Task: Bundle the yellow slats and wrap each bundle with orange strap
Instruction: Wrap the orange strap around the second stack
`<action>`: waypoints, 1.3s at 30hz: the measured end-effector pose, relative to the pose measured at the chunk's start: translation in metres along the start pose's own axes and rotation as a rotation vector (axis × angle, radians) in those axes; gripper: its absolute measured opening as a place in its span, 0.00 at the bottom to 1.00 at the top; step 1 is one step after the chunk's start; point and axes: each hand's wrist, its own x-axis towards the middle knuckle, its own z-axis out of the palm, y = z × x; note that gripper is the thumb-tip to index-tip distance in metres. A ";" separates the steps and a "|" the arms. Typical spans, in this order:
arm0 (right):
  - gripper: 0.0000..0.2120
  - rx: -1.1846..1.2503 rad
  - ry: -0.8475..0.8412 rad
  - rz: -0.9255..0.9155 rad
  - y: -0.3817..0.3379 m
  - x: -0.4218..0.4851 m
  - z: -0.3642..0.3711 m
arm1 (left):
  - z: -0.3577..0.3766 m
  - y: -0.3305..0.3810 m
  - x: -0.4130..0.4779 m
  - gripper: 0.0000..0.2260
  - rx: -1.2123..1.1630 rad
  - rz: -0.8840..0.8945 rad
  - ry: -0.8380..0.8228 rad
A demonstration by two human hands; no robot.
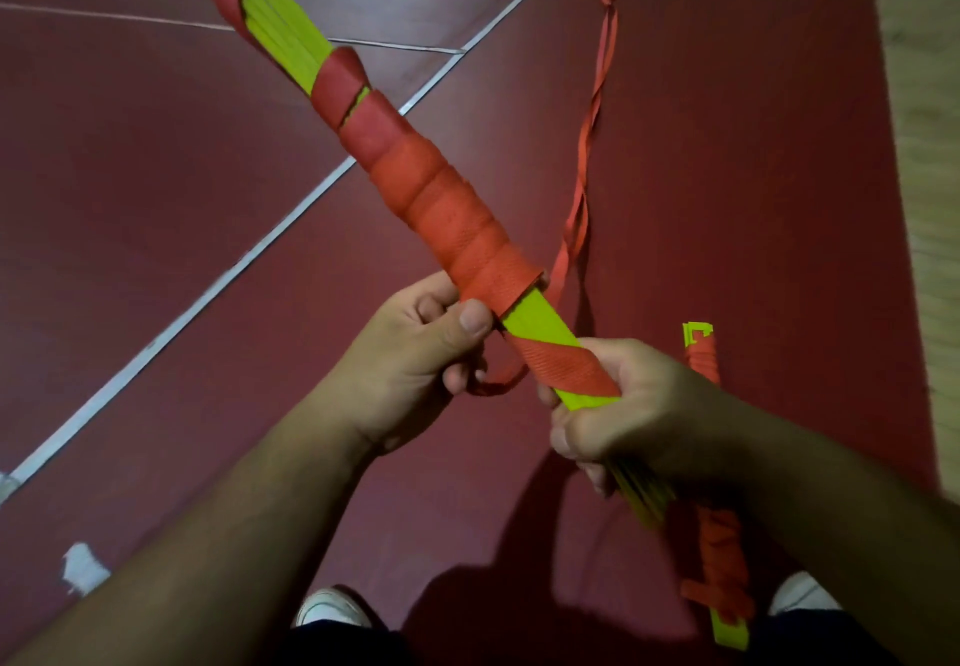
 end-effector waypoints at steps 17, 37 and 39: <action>0.24 -0.117 -0.272 0.146 0.010 0.008 -0.023 | 0.002 -0.010 -0.004 0.28 0.139 -0.077 0.079; 0.26 -0.164 0.879 -0.157 0.000 0.035 -0.033 | 0.073 -0.072 -0.026 0.19 0.790 -0.177 -0.174; 0.17 -0.161 0.846 -0.124 -0.001 0.032 -0.036 | 0.073 -0.070 -0.026 0.19 0.587 -0.272 -0.291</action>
